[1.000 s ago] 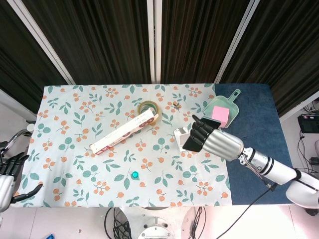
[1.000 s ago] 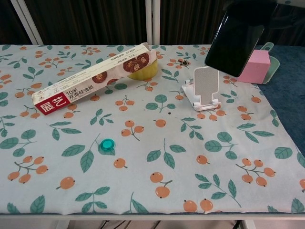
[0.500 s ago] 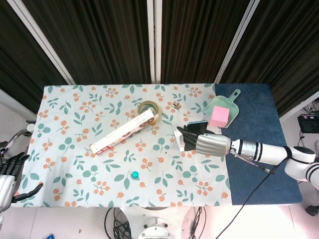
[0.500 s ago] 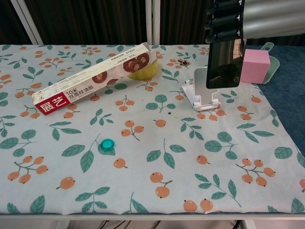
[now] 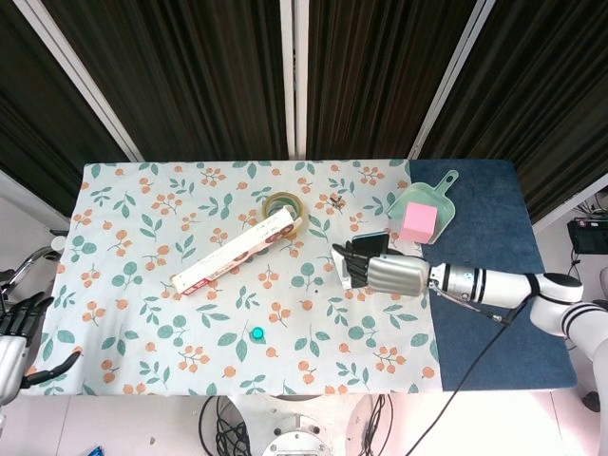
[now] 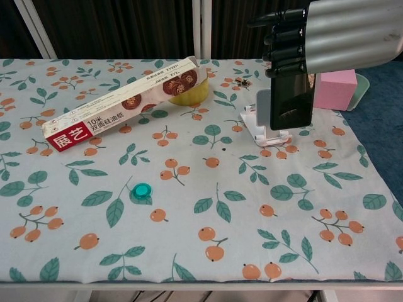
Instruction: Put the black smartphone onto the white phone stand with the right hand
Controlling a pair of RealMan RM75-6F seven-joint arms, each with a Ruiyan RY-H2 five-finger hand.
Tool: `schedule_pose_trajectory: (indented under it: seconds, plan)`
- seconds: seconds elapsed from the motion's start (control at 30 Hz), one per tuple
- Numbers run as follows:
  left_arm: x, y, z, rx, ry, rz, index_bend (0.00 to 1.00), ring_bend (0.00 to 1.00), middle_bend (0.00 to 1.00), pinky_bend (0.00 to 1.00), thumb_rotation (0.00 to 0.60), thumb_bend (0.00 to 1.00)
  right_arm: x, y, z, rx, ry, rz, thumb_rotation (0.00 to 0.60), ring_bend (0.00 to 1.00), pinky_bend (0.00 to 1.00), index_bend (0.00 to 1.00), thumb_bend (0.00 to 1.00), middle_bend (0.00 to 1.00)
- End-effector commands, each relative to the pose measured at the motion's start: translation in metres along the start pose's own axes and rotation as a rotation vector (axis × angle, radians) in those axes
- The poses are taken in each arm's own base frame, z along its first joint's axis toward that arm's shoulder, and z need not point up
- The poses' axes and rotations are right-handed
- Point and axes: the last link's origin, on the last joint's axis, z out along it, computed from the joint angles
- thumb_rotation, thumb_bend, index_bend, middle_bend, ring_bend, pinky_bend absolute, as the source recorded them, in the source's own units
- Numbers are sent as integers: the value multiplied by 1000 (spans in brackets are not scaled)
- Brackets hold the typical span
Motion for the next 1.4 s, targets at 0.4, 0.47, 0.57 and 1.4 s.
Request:
schedule_pose_trajectory:
  seconds: [0.4, 0.47, 0.57, 1.4]
  plan:
    - [2, -5, -2, 11, 5, 30, 107, 99, 66, 204, 162, 128, -10, -1, 18, -4, 2, -1, 600, 405, 0, 579, 337, 413]
    - [1, -6, -2, 12, 4, 30, 107, 99, 66, 203, 161, 127, -10, 0, 19, -4, 2, 0, 600, 401, 0, 578, 337, 410]
    - [1, -6, -1, 12, 3, 27, 107, 99, 66, 203, 161, 127, -11, 0, 20, -2, -2, 4, 600, 398, 0, 576, 336, 407]
    - [3, -9, -6, 27, 7, 39, 107, 99, 66, 204, 162, 128, -17, -7, 24, 35, 4, 26, 600, 273, 0, 543, 344, 328]
